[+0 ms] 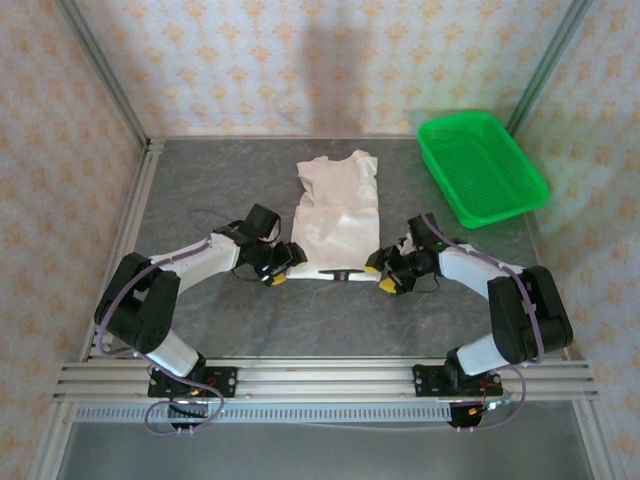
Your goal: Fold and stack the t-shirts
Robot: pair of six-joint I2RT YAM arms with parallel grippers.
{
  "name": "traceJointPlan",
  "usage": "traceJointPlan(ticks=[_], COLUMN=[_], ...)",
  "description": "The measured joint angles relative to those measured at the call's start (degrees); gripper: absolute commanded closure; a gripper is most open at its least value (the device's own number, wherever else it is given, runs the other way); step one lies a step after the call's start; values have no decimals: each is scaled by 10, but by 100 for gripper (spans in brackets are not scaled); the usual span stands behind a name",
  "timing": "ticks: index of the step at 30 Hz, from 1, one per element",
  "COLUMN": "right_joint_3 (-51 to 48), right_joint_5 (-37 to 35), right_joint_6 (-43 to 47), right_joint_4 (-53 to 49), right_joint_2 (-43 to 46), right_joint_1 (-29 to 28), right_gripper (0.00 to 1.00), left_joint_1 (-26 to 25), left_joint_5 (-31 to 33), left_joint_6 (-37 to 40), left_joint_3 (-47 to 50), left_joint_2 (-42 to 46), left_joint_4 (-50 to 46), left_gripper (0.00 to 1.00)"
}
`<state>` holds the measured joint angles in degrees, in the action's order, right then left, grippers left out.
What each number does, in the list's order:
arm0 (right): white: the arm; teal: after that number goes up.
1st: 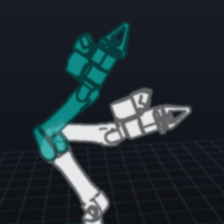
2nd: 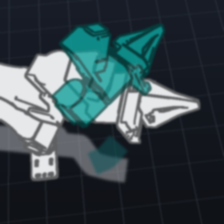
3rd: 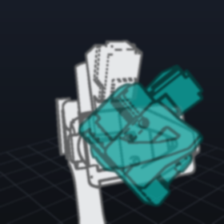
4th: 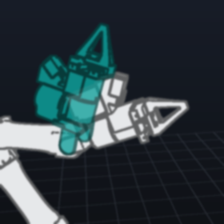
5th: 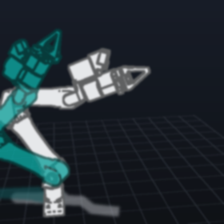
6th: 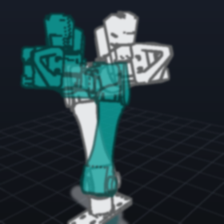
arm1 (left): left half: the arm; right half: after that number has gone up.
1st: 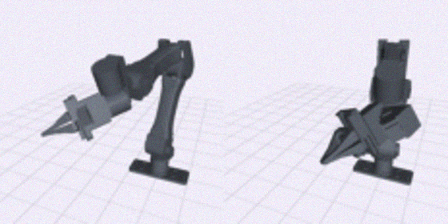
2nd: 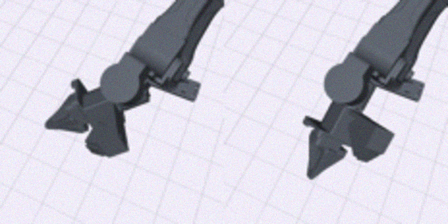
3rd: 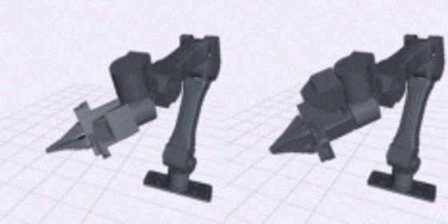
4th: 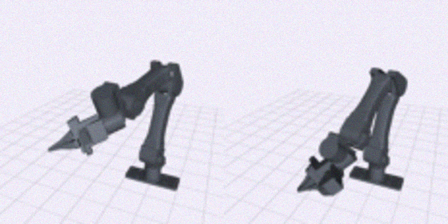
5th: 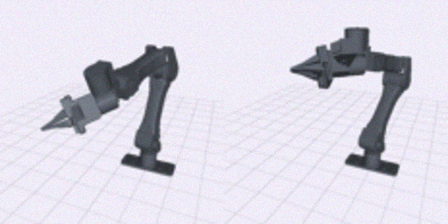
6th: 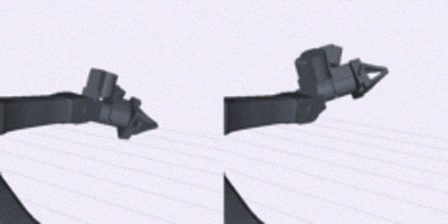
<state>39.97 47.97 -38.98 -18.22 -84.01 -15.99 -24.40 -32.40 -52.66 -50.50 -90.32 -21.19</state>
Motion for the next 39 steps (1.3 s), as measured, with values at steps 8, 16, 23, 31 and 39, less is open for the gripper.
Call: traceJointPlan(ticks=[8,16,23,31,39], right_joint_3=[0,0,6,43,67], right_joint_5=[-4,-5,-8,-22,-35], right_joint_6=[0,-12,-25,-26,-19], right_joint_4=[3,18,24,18,15], right_joint_2=[-10,-29,-56,-94,-113], right_joint_1=[0,-2,-9,-9,-9], right_gripper=[38,41,53,75,93], left_joint_1=[-9,-11,-11,-15,-31], left_joint_5=[0,0,3,16,38], left_joint_6=[-5,-33,-46,-50,-29], left_joint_3=[5,12,-8,-53,-85], left_joint_2=[-22,-47,-64,-94,-120], left_joint_4=[7,38,20,-38,-24], left_gripper=[36,42,48,64,97])
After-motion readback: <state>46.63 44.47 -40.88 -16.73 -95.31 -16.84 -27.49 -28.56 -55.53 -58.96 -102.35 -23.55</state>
